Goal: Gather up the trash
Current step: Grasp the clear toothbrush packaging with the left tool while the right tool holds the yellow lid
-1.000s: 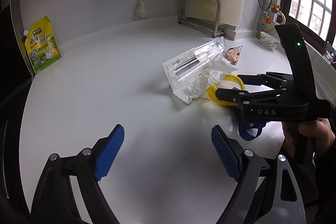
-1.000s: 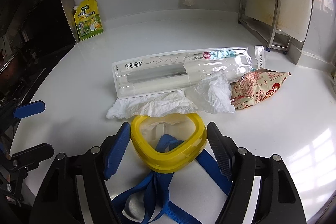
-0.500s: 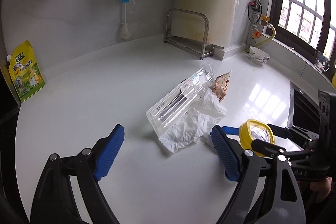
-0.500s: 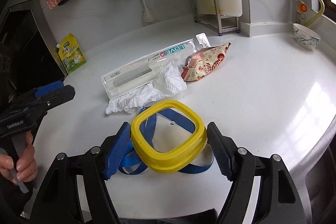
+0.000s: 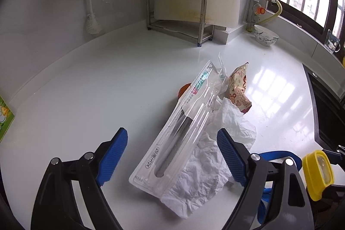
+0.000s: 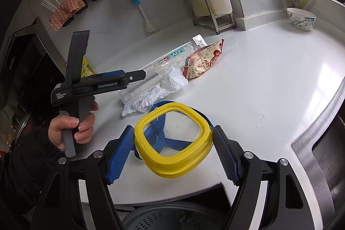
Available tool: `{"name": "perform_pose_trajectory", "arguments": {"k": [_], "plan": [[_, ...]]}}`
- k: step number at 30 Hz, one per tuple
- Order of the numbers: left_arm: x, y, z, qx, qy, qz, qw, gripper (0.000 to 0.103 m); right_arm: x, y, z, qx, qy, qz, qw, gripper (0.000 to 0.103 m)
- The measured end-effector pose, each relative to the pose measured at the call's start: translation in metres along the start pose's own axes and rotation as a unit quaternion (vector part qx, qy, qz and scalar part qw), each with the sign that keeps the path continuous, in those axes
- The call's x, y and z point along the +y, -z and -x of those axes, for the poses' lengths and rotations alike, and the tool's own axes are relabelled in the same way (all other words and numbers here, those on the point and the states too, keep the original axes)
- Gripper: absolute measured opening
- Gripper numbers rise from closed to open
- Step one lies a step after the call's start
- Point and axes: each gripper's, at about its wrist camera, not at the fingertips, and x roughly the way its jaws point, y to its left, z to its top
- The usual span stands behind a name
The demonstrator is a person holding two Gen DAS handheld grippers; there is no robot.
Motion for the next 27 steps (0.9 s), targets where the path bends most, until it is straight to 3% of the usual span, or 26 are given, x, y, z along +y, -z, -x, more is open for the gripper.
{"name": "perform_pose_trajectory", "arguments": {"k": [6,8,12,13,14,19,27], "plan": [[-0.002,-0.003,-0.028,0.021,-0.001,-0.01,0.9997,0.079,0.0,-0.003,0.001,0.0,-0.009,-0.004,1.0,0.072],[-0.003,-0.003,-0.036,0.035,0.009,-0.007,0.9993,0.063,-0.002,-0.002,0.0,0.003,-0.007,-0.009,1.0,0.072],[-0.012,-0.002,-0.033,0.033,0.01,-0.019,0.9992,0.043,-0.005,0.002,0.0,0.002,-0.006,-0.014,1.0,0.072],[-0.014,-0.002,-0.032,0.035,0.014,-0.022,0.999,0.03,-0.005,0.003,0.0,0.002,-0.005,-0.014,1.0,0.072],[-0.017,-0.001,-0.03,0.036,0.014,-0.024,0.999,0.026,-0.005,0.004,0.0,0.002,-0.002,-0.014,1.0,0.072],[-0.02,0.005,-0.017,0.026,0.016,-0.014,0.9994,0.018,-0.006,0.009,-0.001,0.004,0.004,-0.02,1.0,0.072],[-0.008,0.008,0.017,0.008,0.019,0.03,0.9993,0.017,0.003,0.015,0.006,0.0,0.004,-0.022,1.0,0.072]]}}
